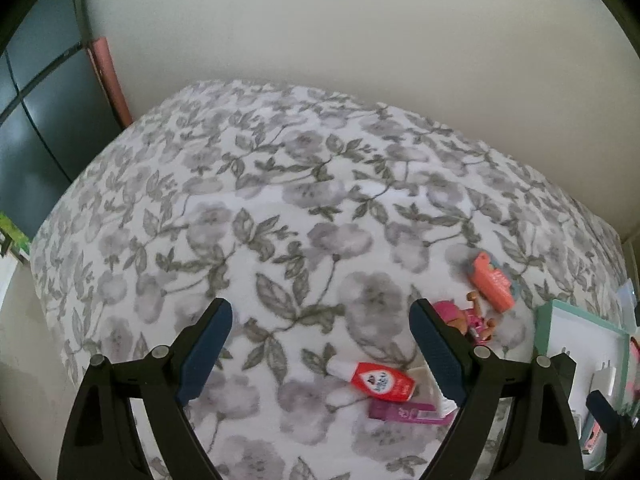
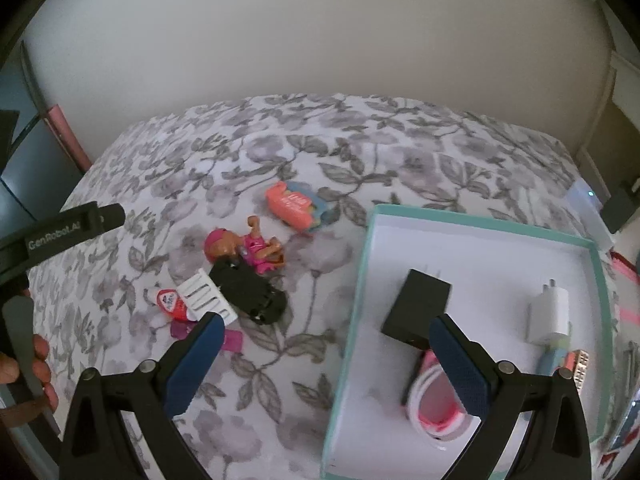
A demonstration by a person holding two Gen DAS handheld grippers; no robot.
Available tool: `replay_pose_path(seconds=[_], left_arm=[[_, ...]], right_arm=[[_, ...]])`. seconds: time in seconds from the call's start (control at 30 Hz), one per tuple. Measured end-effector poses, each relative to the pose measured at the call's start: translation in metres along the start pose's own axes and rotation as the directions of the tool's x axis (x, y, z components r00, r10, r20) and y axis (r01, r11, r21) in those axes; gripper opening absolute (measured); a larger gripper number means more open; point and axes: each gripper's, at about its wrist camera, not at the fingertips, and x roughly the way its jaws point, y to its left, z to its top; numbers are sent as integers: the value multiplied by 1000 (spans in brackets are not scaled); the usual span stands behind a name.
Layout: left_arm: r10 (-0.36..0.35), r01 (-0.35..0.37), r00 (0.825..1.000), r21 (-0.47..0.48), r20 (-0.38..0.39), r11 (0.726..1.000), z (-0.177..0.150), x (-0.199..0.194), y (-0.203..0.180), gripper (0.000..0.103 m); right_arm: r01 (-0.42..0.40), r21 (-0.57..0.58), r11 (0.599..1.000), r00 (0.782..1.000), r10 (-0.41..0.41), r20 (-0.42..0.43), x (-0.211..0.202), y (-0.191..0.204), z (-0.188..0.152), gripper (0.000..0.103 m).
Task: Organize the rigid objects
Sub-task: 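Move both grippers back toward the remaining objects on the bed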
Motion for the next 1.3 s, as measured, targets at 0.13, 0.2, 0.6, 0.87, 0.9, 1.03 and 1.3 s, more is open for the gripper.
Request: replay_pose_path(seconds=[0.13, 0.2, 0.6, 0.87, 0.9, 1.03, 1.3], left_arm=[[-27, 26, 998, -18, -52, 1000, -1, 12, 8, 90], [-37, 35, 996, -22, -81, 999, -3, 19, 9, 90], [-63, 53, 979, -57, -195, 997, -11, 56, 18, 90], [-52, 40, 967, -51, -248, 998, -17, 77, 23, 90], [-52, 42, 966, -48, -252, 998, -17, 79, 23, 90], [-54, 44, 963, -43, -265, 998, -18, 84, 23, 90], [-53, 42, 960, -47, -276, 998, -19, 89, 27, 90]], right_arm=[[-13, 5, 1000, 1000, 13, -20, 9, 4, 0, 103], [-18, 10, 1000, 999, 18, -28, 14, 6, 1, 101], [-118, -8, 993, 990, 117, -76, 43, 40, 0, 87], [-129, -41, 991, 988, 125, -93, 58, 62, 1, 81], [-133, -44, 990, 987, 128, -96, 59, 64, 2, 80], [-144, -42, 989, 985, 139, -99, 64, 70, 2, 74], [-157, -32, 987, 983, 153, -100, 73, 76, 4, 65]])
